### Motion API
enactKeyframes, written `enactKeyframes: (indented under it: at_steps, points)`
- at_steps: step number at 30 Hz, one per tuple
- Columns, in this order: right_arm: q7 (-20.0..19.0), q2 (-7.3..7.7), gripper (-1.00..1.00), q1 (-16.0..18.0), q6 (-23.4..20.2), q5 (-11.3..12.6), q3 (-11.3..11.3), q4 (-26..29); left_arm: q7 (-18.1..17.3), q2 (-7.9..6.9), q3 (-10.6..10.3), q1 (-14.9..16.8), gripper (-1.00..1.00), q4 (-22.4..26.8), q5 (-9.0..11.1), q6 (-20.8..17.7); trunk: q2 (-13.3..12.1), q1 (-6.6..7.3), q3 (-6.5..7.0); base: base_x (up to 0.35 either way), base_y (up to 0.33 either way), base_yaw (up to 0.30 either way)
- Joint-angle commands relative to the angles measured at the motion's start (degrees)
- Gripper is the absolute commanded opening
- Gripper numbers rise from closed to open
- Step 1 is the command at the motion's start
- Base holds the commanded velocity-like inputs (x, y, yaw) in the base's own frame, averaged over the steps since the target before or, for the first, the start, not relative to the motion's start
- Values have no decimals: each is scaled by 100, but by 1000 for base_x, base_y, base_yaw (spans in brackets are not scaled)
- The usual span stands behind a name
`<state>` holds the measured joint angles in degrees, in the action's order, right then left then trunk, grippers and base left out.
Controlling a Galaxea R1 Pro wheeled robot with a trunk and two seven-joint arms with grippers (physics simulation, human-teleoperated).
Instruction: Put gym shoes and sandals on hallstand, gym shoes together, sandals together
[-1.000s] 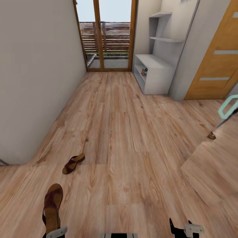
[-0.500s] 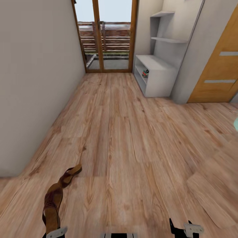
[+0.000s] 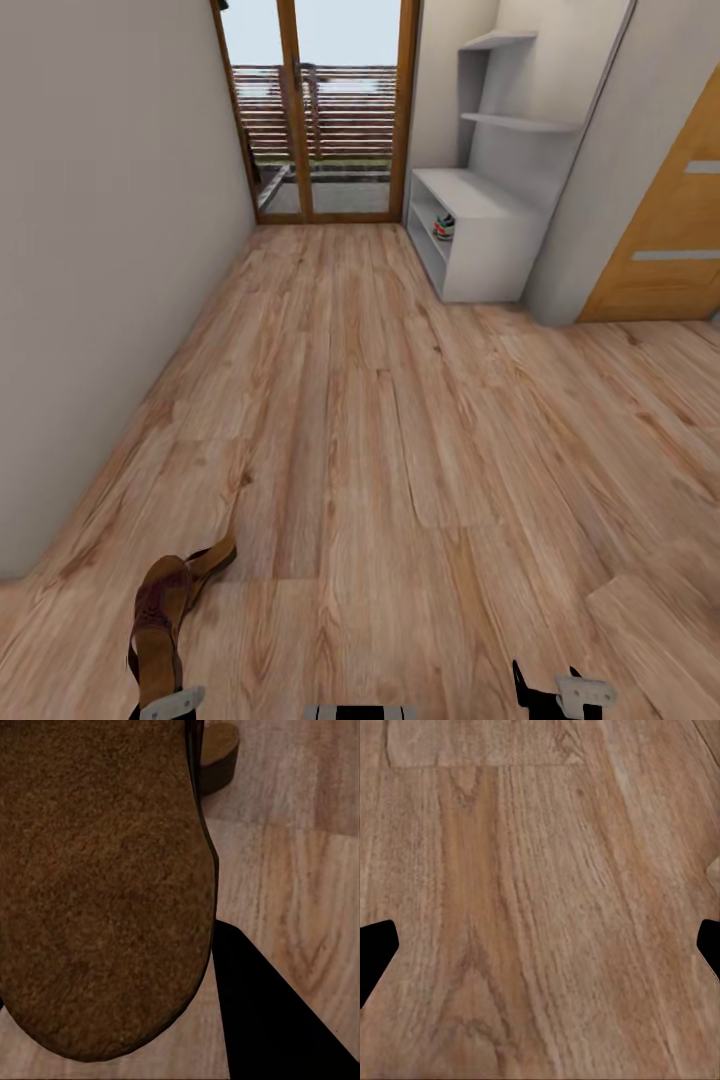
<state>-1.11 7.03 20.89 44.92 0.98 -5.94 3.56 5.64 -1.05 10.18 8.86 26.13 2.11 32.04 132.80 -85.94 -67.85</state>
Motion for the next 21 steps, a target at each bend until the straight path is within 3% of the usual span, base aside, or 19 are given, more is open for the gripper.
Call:
enactKeyframes:
  at_steps: [1,10,21]
  points:
    - [-12,0,100,3,15,8,-17,-4,16,-1,-5,2,-100,-2,0,13,1,-3,-4,340,0,0]
    - [-14,0,100,3,17,8,-14,-4,16,-1,-2,2,-100,-2,0,13,1,-3,-4,340,-2,0]
    - [-12,0,100,3,17,7,-17,-4,16,-1,0,5,-100,-2,0,13,1,-3,-4,334,-86,0]
